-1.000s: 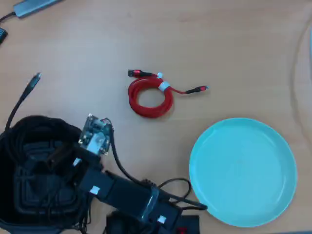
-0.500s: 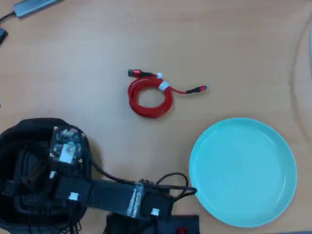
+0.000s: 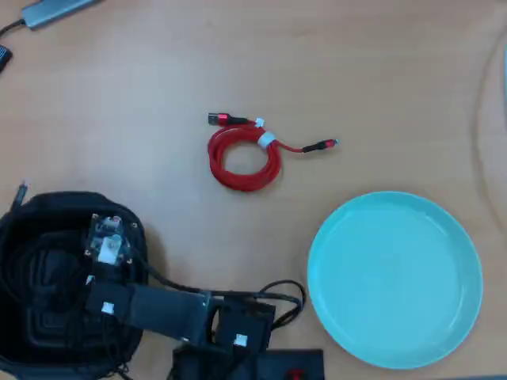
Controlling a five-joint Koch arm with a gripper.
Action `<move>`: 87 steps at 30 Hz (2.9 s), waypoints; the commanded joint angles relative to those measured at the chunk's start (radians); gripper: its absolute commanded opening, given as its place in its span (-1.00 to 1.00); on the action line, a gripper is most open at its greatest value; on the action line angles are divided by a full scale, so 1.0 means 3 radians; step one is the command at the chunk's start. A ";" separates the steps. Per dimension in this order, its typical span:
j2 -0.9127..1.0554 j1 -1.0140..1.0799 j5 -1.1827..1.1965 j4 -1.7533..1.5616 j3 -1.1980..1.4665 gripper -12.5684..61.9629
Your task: Put a black charging cable in a black bowl and put a red charging cable in a green bowl
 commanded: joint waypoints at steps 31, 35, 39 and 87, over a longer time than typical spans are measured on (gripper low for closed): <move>0.1028 0.0205 -0.0036 -0.0245 0.0547 0.15; 0.1166 0.0440 -0.0184 -0.0225 0.0516 0.12; 0.1166 0.0910 -0.0184 -0.0215 0.0419 0.12; -0.0629 0.3983 0.0291 -0.0015 0.0031 0.12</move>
